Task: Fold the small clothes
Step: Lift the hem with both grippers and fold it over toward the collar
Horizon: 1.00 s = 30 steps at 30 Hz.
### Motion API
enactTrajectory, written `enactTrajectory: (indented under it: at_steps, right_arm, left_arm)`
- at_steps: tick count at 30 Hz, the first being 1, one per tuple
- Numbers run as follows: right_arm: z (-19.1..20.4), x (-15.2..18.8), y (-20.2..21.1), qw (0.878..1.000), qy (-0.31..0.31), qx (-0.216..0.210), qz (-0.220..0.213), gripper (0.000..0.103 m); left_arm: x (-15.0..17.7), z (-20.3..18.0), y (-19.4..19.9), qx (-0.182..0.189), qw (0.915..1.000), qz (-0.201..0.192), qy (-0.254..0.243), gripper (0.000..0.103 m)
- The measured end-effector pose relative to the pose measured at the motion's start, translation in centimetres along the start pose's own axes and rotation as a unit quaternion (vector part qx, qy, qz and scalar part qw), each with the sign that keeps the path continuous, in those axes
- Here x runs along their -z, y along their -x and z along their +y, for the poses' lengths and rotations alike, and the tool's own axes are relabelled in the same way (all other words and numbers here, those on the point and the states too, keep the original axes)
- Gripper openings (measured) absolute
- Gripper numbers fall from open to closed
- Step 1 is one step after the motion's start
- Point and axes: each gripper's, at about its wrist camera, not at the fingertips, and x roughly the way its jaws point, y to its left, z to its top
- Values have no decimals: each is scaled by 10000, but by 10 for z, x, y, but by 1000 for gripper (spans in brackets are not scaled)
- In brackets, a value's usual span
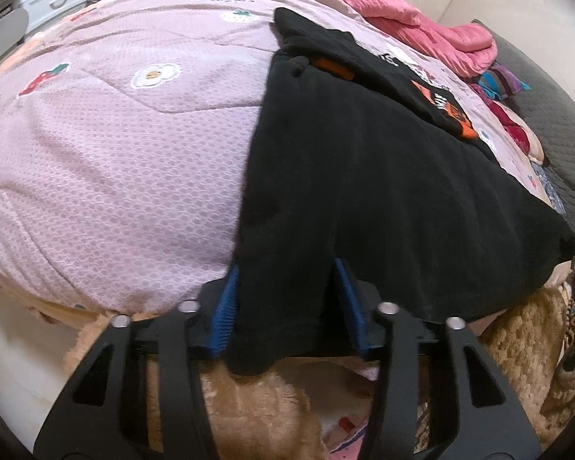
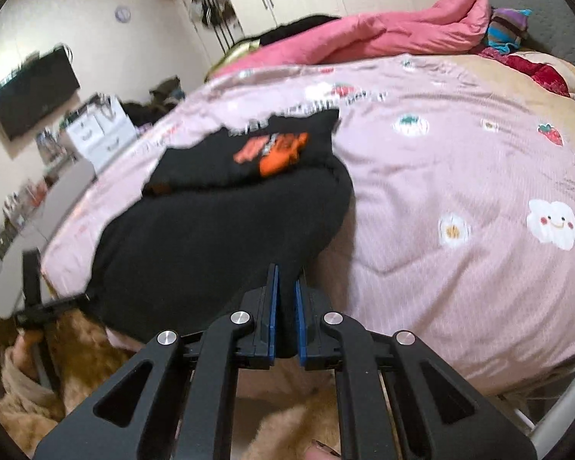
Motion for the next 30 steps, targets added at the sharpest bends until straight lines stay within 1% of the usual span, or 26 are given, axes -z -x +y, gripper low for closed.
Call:
enactTrajectory:
  at_steps: [1,2,3,6,9,11,16,21,30]
  right_arm:
    - [-1,-3,2,10000,-33,-31,-84,7]
    - [-2,-7,4,9998,-79,-70,-157,7]
    - [-3,-8,6,9997,-103,-95,-199,7]
    - [-4,-14,7,9994,-147,-77,-290,7]
    - [-6,-19,8,9991,-197,-74,-362,7]
    - [-6,-22,10,9989,-208,-74,-417,7]
    - [-8,-29,11,9980,-281,-57,-557,7]
    - [-9,-38,13,9968,-349,-14,-718,7]
    - [-12,-58,10,9947,-478,68,-904,7]
  left_arm:
    - [-1,3,1,31,10000,-13,70,23]
    - [-3,7,2,152,9997,-13,191,12]
    - [-3,11,3,290,9992,18,288,8]
    - [-5,9,9,344,9990,-50,291,3]
    - [-8,6,22,431,9983,-259,285,2]
    - [-14,8,33,580,9968,-412,356,2]
    - [-30,11,53,721,9937,-743,426,2]
    - [-44,7,57,705,9928,-893,372,2]
    - [-69,-3,66,829,9883,-1231,343,2]
